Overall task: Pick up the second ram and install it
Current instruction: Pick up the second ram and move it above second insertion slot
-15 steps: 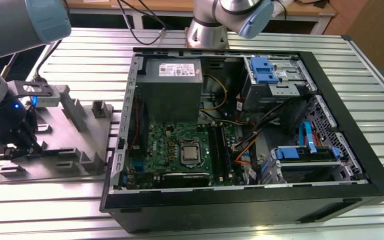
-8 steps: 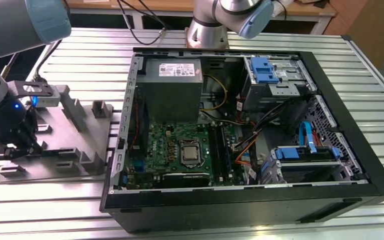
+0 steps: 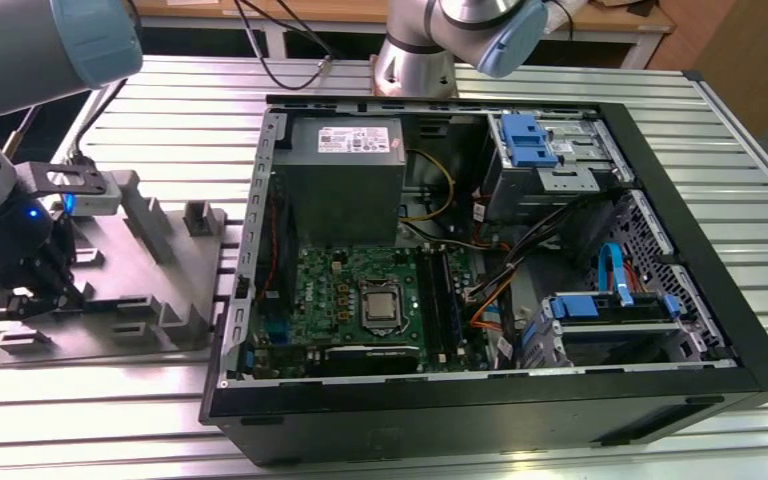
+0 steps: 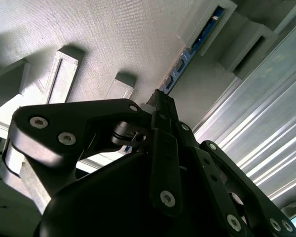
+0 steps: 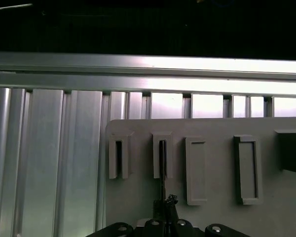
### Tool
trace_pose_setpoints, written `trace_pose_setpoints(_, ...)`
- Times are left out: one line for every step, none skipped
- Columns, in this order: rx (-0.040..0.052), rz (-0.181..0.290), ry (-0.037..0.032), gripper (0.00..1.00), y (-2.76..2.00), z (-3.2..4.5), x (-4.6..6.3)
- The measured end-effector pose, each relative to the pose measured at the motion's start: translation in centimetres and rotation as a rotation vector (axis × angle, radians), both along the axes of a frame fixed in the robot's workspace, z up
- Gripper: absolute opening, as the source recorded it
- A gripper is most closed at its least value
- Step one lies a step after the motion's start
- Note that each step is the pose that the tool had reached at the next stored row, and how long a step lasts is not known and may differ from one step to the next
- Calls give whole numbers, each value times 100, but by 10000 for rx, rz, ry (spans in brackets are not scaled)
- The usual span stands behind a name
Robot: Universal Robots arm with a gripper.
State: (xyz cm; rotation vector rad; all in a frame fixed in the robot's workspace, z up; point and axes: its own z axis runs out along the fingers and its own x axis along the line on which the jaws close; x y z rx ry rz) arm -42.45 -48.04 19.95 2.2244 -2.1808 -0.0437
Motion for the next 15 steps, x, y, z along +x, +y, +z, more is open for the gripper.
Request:
trace_pose_setpoints(0,0,0,12,0,0,0)
trace_pose_setpoints(2,0,-2,12,0,0,0)
trace_pose_setpoints(4,-1,-4,12,0,4,0)
trace_pose_setpoints(5,-1,-5,12,0,7,0)
trace_pose_setpoints(5,-1,-5,12,0,7,0)
trace_pose_setpoints(3,-1,-3,12,0,9,0)
trace_pose_setpoints(1,-1,0,12,0,12,0)
trace_pose_setpoints(2,-1,-1,12,0,12,0)
trace_pose_setpoints(2,-1,-1,12,0,12,0)
trace_pose_setpoints(2,-1,-1,12,0,13,0)
trace_pose_setpoints(1,-1,-1,12,0,14,0)
trace_pose_setpoints(1,-1,0,12,0,15,0)
trace_pose_setpoints(1,-1,-1,12,0,15,0)
trace_pose_setpoints(2,-1,-1,12,0,15,0)
trace_pose_setpoints(2,-1,-1,12,0,15,0)
